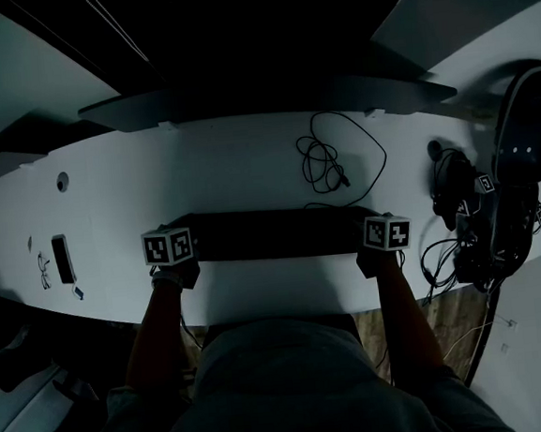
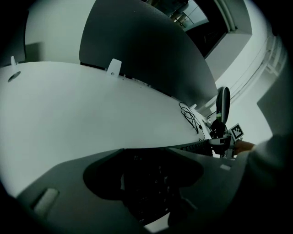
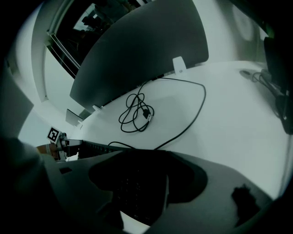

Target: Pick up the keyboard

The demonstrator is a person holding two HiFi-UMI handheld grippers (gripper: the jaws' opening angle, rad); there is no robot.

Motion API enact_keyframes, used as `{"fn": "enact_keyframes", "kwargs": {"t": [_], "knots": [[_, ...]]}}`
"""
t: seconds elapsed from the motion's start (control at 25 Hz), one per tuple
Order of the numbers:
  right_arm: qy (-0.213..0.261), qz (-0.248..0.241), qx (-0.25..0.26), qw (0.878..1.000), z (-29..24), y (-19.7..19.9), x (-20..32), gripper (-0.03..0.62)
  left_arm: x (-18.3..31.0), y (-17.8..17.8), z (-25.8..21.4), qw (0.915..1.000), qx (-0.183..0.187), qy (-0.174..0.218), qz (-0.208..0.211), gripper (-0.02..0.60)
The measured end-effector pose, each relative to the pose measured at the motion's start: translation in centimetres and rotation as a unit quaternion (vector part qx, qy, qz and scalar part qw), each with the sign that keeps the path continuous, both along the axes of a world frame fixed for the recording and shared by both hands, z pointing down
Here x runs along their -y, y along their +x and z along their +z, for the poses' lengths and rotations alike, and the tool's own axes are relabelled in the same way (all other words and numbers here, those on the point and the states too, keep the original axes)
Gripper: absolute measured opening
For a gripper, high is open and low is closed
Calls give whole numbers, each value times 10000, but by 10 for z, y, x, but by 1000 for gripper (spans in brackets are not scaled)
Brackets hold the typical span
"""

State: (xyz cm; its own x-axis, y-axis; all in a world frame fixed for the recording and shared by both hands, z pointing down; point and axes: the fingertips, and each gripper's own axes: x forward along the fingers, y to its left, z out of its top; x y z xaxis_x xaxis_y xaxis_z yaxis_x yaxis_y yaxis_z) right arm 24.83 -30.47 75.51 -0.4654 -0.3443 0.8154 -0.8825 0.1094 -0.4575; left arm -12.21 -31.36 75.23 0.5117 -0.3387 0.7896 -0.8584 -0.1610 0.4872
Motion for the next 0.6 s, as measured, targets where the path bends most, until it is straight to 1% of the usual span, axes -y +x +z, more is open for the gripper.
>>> {"fn": "enact_keyframes", "kwargs": {"t": [0.12,0.36,0.6], "knots": [[39,36,-38,10000,-4,0,0,269,-1,0,-3,10000,1,46,-75,275],[193,74,-55,9998,-15,-3,-7,270,-4,-2,-14,9996,53,262,-73,278],[536,16,-122,9985,-35,-8,-4,270,-4,-5,-27,9987,1,490,-123,276]]}}
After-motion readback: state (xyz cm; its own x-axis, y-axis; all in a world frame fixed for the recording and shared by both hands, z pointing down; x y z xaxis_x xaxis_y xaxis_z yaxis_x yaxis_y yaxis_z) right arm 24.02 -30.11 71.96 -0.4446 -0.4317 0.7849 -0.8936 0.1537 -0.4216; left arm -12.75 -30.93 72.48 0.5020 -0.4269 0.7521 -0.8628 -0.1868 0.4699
